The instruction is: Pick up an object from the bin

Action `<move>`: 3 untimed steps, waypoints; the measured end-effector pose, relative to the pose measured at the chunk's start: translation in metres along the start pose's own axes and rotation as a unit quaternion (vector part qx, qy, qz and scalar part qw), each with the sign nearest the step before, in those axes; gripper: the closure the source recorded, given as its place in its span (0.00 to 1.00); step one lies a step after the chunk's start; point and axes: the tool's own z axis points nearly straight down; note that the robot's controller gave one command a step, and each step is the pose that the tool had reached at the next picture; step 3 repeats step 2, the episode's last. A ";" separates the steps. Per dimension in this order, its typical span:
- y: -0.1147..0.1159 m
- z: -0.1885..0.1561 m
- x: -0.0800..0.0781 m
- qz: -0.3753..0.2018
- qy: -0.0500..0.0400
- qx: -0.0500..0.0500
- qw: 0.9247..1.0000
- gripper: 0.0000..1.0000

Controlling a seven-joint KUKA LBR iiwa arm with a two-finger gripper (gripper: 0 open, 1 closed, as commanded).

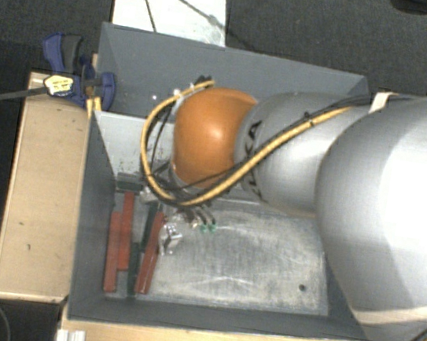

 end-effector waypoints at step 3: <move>0.006 0.034 0.001 -0.205 0.000 -0.004 0.979 1.00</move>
Offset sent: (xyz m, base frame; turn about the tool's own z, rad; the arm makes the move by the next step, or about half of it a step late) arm -0.0041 0.0059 -0.0358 -0.4141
